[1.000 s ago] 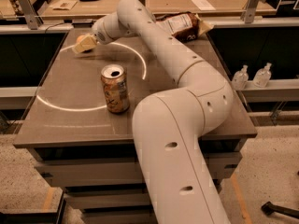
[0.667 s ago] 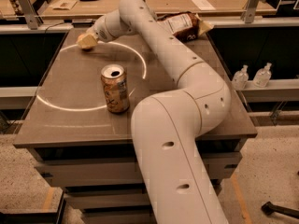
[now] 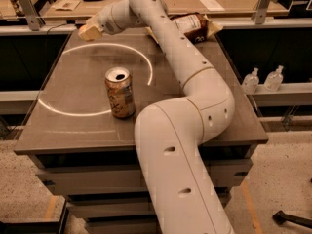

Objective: Move orange near orange can

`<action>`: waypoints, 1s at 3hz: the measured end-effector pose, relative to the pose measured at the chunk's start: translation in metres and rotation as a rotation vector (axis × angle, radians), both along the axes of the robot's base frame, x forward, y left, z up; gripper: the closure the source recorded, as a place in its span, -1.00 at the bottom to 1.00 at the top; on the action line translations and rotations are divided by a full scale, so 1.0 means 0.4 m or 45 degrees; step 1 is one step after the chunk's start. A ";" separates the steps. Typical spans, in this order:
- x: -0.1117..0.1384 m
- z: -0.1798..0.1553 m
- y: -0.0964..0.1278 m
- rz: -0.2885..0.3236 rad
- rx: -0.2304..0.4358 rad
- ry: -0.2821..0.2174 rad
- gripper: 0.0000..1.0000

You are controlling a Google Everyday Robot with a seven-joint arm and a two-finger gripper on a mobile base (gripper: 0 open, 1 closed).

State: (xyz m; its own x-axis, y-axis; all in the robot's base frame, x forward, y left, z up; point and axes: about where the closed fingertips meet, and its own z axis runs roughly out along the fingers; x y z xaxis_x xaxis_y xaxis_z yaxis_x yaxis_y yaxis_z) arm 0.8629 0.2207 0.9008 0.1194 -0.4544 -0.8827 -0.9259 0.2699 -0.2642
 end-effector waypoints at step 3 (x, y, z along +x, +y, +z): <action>-0.181 0.007 -0.092 0.223 -0.120 0.237 1.00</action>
Offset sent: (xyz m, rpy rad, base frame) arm -0.0624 -0.0608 0.0172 -0.0935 0.2213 0.2269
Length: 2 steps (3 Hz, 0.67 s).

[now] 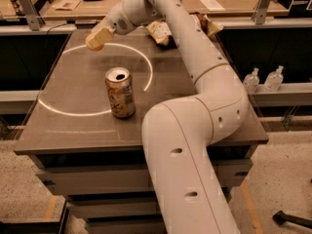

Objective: Move orange near orange can

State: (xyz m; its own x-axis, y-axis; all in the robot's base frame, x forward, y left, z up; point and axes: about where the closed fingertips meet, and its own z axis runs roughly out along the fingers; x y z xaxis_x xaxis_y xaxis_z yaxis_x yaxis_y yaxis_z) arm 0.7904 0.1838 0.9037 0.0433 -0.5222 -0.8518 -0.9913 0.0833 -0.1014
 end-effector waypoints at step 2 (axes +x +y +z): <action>-0.114 0.012 -0.086 0.105 0.012 0.156 1.00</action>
Offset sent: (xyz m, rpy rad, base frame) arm -0.0820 -0.0629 0.0113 0.0756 0.1593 0.0808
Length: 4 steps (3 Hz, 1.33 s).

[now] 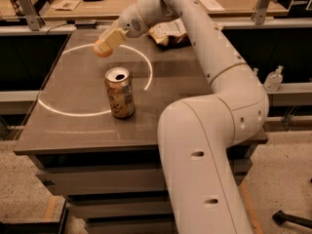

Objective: Move orange near orange can

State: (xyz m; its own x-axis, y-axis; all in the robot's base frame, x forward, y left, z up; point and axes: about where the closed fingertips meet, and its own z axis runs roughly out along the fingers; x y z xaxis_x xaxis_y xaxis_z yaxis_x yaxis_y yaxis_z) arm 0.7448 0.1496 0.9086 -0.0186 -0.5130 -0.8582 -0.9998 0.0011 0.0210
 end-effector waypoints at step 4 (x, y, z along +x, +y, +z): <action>-0.190 0.016 -0.167 -0.240 0.134 0.082 1.00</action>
Offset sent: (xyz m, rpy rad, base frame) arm -0.1098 -0.0693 -0.0051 0.0855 0.1170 -0.1354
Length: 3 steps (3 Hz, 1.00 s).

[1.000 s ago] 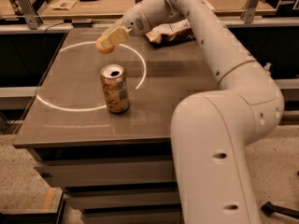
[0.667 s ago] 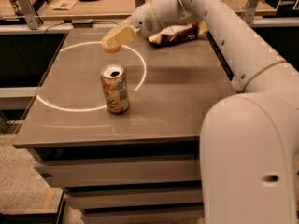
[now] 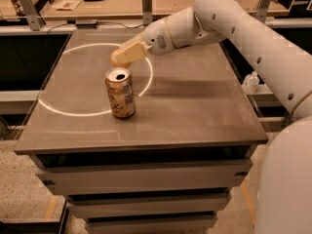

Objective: Move orange near orange can

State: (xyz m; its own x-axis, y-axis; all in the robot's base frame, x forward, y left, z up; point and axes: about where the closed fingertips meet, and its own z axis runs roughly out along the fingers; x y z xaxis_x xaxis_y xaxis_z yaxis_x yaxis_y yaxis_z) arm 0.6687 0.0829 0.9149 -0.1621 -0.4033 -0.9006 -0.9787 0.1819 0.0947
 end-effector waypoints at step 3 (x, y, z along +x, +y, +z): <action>-0.023 -0.085 -0.050 -0.060 -0.027 0.090 1.00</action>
Offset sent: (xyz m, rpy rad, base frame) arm -0.0019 -0.0224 -0.0368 -0.0334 0.0607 -0.0389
